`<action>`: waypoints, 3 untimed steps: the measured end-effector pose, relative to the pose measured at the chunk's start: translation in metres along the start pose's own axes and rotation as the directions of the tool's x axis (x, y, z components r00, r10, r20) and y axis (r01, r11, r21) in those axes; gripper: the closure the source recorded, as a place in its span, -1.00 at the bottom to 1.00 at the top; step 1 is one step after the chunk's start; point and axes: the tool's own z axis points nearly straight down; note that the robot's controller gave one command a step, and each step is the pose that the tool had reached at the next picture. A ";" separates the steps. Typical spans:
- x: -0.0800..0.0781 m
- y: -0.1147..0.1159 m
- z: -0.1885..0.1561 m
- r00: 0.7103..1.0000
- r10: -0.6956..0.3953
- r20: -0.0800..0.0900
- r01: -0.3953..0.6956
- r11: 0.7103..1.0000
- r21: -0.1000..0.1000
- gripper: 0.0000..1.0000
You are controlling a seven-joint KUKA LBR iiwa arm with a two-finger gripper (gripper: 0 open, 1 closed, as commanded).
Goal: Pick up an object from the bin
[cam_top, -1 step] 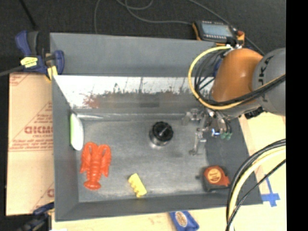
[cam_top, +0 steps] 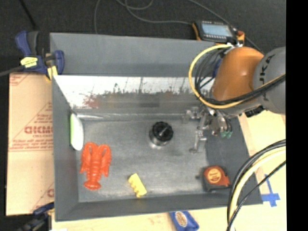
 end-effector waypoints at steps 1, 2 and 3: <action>-0.029 0.060 0.064 1.000 -0.019 0.007 0.019 1.000 0.000 -1.00; -0.023 0.070 0.049 1.000 -0.012 0.002 0.012 1.000 -0.002 -1.00; -0.027 0.080 0.042 0.961 -0.277 0.004 0.277 0.961 0.000 -1.00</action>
Offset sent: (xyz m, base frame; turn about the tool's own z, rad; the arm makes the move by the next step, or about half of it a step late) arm 0.0197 0.0707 -0.0347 -0.0030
